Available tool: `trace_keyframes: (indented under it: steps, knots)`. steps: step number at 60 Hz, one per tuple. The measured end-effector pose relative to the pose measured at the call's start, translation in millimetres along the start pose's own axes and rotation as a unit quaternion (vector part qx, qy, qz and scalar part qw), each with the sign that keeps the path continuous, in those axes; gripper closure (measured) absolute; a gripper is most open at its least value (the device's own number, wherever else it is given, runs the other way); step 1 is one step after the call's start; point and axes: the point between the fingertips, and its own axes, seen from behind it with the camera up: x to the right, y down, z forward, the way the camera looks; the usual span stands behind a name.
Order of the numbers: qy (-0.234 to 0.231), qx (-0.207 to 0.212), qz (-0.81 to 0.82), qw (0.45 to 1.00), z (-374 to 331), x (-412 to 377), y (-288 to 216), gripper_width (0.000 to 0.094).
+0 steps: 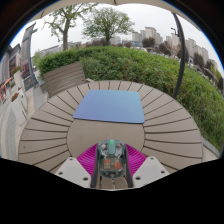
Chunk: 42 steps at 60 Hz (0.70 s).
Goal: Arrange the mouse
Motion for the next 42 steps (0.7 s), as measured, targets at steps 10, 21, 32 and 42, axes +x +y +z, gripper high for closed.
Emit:
trace_keyframes:
  steps: [10,21,32,42]
  knots:
    - [-0.026,0.058,0.012,0.998,-18.2,0.3,-118.5,0.0527]
    - [-0.025,0.089,0.001,0.996,41.7,-0.5,-218.9,0.0527]
    - [0.000,0.006,-0.013,1.000,159.4,3.7,-192.9,0.0527]
    - [-0.001,-0.019,-0.008,1.000,199.3,5.5,-160.0,0.0457]
